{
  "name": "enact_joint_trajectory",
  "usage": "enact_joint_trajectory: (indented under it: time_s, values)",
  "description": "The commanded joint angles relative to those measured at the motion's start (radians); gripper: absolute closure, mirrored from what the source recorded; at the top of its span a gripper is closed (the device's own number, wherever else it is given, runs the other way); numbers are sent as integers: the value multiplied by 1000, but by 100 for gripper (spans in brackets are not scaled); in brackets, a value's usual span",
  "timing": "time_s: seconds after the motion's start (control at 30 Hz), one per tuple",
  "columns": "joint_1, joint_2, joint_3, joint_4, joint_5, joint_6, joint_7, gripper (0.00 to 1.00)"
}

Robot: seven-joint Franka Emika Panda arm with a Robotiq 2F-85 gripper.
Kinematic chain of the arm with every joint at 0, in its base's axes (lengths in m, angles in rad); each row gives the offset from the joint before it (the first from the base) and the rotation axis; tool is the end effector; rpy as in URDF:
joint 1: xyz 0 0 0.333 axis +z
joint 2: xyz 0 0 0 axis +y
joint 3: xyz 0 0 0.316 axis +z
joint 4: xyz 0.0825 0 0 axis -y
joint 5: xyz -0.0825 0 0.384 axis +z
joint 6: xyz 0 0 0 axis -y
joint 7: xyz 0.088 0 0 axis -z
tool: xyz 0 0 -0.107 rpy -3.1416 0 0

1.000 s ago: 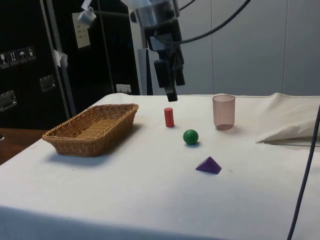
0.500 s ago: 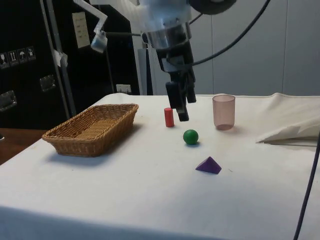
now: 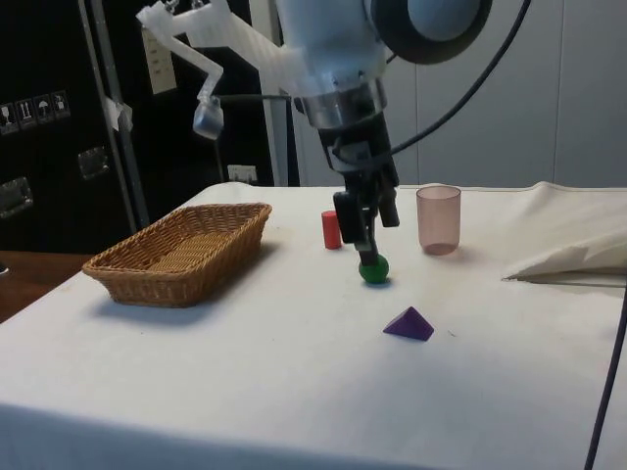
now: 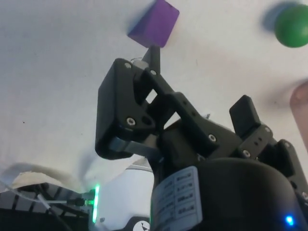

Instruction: Pick up the triangular block and place it into the basket.

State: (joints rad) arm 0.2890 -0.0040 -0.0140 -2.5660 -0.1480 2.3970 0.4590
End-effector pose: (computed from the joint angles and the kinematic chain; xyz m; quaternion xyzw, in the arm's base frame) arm 0.4140 0.1156 0.2533 0.9950 -0.0332 -0.0604 0.0719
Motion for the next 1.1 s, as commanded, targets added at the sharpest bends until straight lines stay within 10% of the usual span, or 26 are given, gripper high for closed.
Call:
enact_joint_trajectory:
  time_s: [0.0, 1.07]
  values:
    - [1, 6, 2, -8, 8, 22, 12, 0]
    - [-4, 123, 52, -118, 95, 319, 107, 0]
